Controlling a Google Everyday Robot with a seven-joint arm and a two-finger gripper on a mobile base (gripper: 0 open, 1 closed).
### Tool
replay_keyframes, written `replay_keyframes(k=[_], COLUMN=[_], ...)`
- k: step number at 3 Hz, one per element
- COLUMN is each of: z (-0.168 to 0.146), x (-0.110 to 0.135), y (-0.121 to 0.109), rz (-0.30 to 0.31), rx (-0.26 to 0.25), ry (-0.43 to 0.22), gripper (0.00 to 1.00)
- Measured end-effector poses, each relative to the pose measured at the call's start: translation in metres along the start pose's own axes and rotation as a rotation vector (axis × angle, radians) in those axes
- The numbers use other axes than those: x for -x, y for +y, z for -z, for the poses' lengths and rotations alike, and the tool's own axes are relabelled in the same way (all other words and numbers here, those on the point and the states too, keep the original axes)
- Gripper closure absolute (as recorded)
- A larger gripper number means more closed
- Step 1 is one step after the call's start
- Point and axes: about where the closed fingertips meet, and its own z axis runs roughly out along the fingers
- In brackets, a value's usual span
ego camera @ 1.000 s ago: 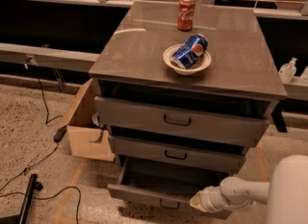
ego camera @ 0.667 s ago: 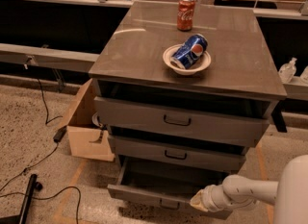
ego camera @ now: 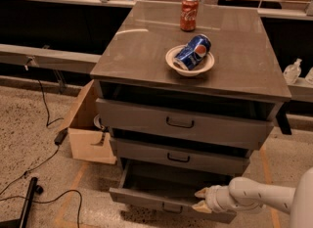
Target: Open bottom drawer
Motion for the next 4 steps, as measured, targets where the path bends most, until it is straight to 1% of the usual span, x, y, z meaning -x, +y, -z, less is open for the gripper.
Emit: replay_keyframes(k=[1, 2, 3, 4], z=[-0.003, -0.005, -0.018, -0.036], x=[0.0, 0.001, -0.006, -0.015], y=[-0.018, -0.034, -0.048, -0.057], rz=[0.01, 0.018, 0.022, 0.025], rx=[-0.039, -0.069, -0.085, -0.079], ry=[-0.014, -0.024, -0.016, -0.009], gripper=[0.83, 1.0, 1.0, 1.0])
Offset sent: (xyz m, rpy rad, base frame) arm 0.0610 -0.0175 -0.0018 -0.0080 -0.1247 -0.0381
